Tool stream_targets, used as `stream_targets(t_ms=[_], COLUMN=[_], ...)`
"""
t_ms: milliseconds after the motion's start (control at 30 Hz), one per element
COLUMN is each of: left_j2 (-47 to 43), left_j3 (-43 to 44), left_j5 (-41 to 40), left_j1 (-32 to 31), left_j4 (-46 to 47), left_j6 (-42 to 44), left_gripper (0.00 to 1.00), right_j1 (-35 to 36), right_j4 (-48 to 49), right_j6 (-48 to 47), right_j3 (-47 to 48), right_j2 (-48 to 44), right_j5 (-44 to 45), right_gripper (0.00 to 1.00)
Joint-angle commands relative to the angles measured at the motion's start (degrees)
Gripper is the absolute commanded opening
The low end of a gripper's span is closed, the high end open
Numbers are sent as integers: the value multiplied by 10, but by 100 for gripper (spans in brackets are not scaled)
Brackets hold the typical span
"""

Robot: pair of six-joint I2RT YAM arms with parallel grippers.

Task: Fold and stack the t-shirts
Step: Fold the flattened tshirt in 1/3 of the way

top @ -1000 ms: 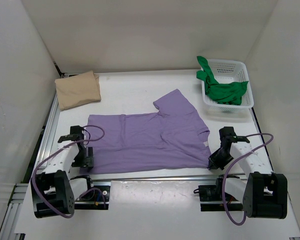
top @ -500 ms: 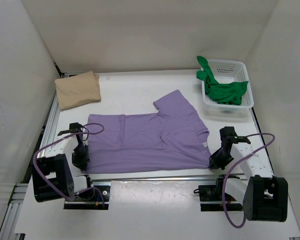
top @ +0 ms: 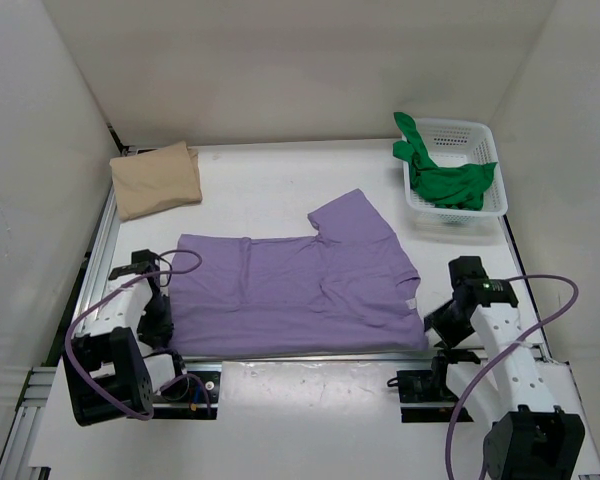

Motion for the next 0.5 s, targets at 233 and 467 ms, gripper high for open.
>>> stream_targets(t_ms=[233,467], left_j2=[0,70], left_j3=[56,261], left_j5=[-82,4], left_j1=[32,46], left_j4=[-20,16], left_j6=[0,0], left_gripper=[82,82], right_j1=[10,87], right_j4=[-16,61], right_j6=[-46,-217], right_j3=[100,387], right_j2=[41,249], right_j5=[56,-2], right_gripper=[67,70])
